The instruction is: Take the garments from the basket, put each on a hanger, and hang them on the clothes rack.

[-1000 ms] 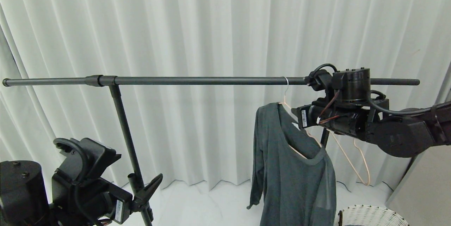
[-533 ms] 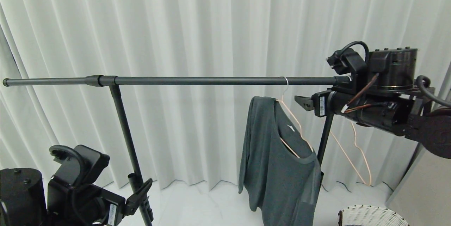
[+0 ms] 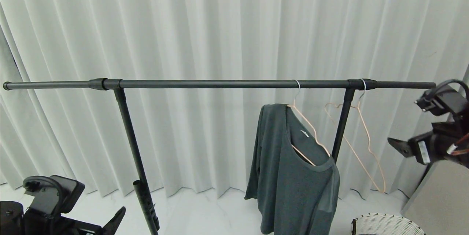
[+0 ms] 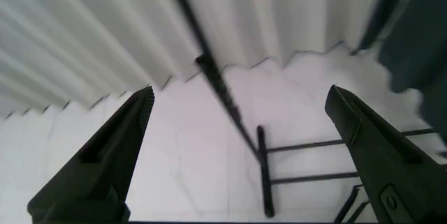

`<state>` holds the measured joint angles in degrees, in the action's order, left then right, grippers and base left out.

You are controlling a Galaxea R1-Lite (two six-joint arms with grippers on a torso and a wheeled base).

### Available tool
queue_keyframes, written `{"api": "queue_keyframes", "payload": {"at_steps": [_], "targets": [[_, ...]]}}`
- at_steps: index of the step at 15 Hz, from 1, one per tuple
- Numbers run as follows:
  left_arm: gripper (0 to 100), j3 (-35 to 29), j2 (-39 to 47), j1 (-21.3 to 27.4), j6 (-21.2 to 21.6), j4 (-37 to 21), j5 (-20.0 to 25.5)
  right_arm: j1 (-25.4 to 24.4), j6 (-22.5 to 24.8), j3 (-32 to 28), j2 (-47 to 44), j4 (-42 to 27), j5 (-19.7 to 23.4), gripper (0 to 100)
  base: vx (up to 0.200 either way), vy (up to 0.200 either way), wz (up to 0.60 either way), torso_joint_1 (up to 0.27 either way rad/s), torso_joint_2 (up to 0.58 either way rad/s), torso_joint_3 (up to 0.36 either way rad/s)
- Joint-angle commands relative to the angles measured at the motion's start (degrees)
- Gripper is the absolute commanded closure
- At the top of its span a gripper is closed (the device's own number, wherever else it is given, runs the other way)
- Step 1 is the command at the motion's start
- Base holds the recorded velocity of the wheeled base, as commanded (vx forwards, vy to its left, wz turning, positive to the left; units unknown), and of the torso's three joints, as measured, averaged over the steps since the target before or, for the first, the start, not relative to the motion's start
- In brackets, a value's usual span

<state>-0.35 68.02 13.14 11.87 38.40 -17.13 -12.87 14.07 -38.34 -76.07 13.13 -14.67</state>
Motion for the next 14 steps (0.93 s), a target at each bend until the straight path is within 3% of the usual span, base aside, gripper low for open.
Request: {"api": "queue_keyframes", "payload": {"at_steps": [1, 4, 6, 7, 10, 12, 14], "targets": [[0, 0.35, -2.19, -2.77, -0.71, -4.39, -1.94, 4.52, 2.63, 13.47, 11.12, -1.53, -0.63, 0, 0.000, 0.000, 0.00, 0.000, 0.00, 0.000], [0, 0.35, -8.87, -2.86, -1.85, -15.72, -2.65, 4.52, 3.33, 24.72, 16.30, -1.26, -8.01, 0, 0.000, 0.000, 0.00, 0.000, 0.00, 0.000], [0, 0.35, -19.95, -2.86, -1.77, -31.46, -2.65, 4.61, 3.25, 30.43, 20.00, -1.26, -8.19, 0, 0.000, 0.000, 0.00, 0.000, 0.00, 0.000], [0, 0.27, -25.13, -2.68, -1.50, -36.73, -2.47, 4.61, 3.42, 32.27, 21.58, -1.26, -8.27, 0, 0.000, 0.000, 0.00, 0.000, 0.00, 0.000], [0, 0.00, -28.03, -5.23, -3.35, -36.73, -2.91, 5.93, 3.86, 38.34, 30.81, -2.67, -8.36, 0, 0.000, 0.000, 0.00, 0.000, 0.00, 0.000], [0, 0.00, -27.68, -5.93, -4.84, -36.73, -3.00, 6.55, 4.83, 38.34, 35.73, -8.30, -8.45, 0, 0.000, 0.000, 0.00, 0.000, 0.00, 0.000], [0, 0.09, -28.12, -6.02, -5.55, -36.73, -3.44, 6.81, 4.65, 38.34, 35.99, -8.47, -8.54, 0, 0.000, 0.000, 0.00, 0.000, 0.00, 0.000]]}}
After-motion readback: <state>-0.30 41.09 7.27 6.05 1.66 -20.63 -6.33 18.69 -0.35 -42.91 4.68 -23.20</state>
